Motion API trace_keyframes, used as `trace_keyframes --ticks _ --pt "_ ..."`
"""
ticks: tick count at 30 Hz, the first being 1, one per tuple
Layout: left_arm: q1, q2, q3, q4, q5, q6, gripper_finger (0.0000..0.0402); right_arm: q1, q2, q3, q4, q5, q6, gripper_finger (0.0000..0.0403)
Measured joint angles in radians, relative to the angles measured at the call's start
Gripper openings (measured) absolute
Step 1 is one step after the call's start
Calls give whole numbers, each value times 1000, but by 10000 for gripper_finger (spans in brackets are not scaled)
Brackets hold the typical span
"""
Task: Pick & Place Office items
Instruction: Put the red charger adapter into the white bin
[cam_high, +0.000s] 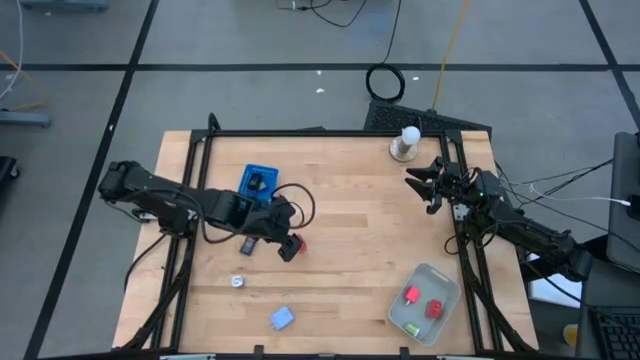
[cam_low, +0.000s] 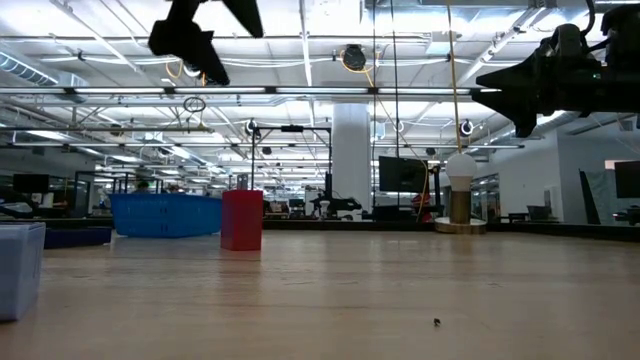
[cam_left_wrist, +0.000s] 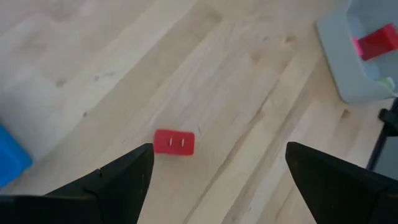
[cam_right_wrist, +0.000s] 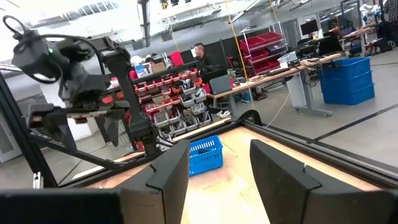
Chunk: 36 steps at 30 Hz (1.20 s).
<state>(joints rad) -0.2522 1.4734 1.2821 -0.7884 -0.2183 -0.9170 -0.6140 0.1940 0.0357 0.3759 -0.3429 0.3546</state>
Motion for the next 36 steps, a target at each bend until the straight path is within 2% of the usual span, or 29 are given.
trace_keyframes --ticks 5,11,23,30,33,36 --pt "-19 0 -75 32 -10 -16 367 0 0 0 0 0 0 160" --pt "-60 0 -154 99 -98 -1 367 0 0 0 0 0 0 160" --pt "-64 0 -280 216 -150 5 367 0 0 0 0 0 0 160" --pt "-67 0 -320 219 -192 -54 367 0 0 0 0 0 0 160" --pt "-69 16 -338 217 -237 -49 367 0 0 0 0 0 0 160" --pt "-69 53 -351 216 -237 -22 367 0 0 0 0 0 0 160"
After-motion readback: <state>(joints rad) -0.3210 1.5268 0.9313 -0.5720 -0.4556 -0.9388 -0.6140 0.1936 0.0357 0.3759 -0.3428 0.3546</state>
